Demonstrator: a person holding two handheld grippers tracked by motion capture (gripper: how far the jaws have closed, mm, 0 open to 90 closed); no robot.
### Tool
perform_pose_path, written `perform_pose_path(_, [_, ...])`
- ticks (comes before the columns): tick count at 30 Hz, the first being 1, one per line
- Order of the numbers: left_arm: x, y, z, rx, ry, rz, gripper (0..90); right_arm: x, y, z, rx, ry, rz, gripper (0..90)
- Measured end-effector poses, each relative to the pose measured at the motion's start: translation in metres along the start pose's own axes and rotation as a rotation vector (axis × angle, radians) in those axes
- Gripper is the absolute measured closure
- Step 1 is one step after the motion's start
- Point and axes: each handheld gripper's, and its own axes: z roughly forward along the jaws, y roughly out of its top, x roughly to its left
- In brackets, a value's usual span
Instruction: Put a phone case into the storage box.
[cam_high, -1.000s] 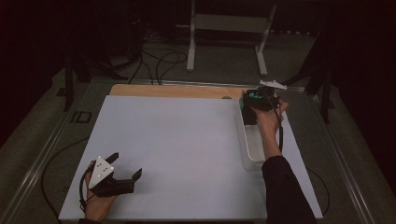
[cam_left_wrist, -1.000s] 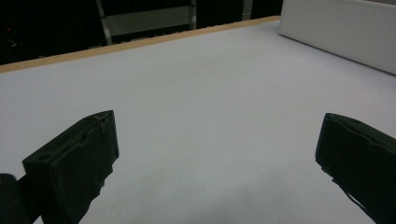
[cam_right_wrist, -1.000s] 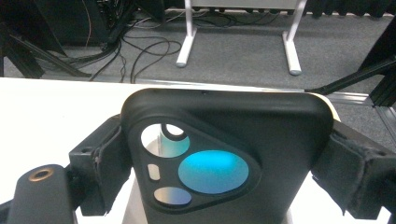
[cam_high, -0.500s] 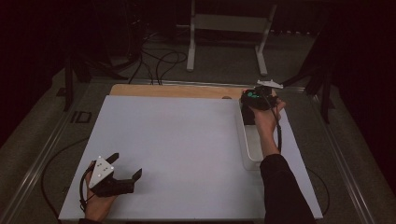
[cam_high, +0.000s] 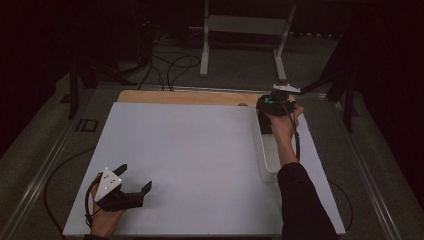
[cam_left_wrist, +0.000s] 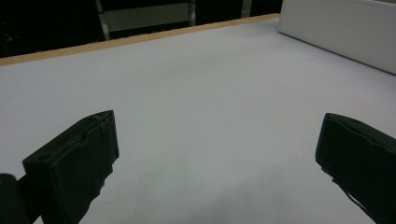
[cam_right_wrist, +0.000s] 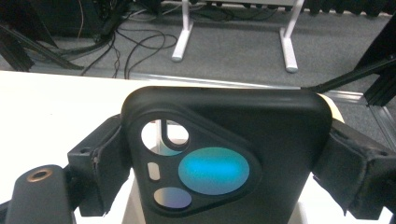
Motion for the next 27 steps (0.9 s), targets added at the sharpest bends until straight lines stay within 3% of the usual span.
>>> perform_pose_path(4, [0.0,0.0,0.0,-0.001,-0.001,-0.002,0.2,0.001,0.003,0.002,0.017,0.009,-0.017,12.0])
perform_pose_path(10, [0.0,0.0,0.0,0.001,-0.004,-0.005,0.2,-0.001,0.004,0.003,0.032,0.028,-0.003,9.6])
perform_pose_path(16, [0.0,0.0,0.0,0.005,-0.008,-0.006,0.2,-0.001,0.006,0.001,0.009,0.055,0.006,8.6])
perform_pose_path(27, [-0.001,0.0,0.0,0.004,-0.011,-0.004,0.2,-0.003,0.006,-0.015,-0.03,0.064,0.02,8.6])
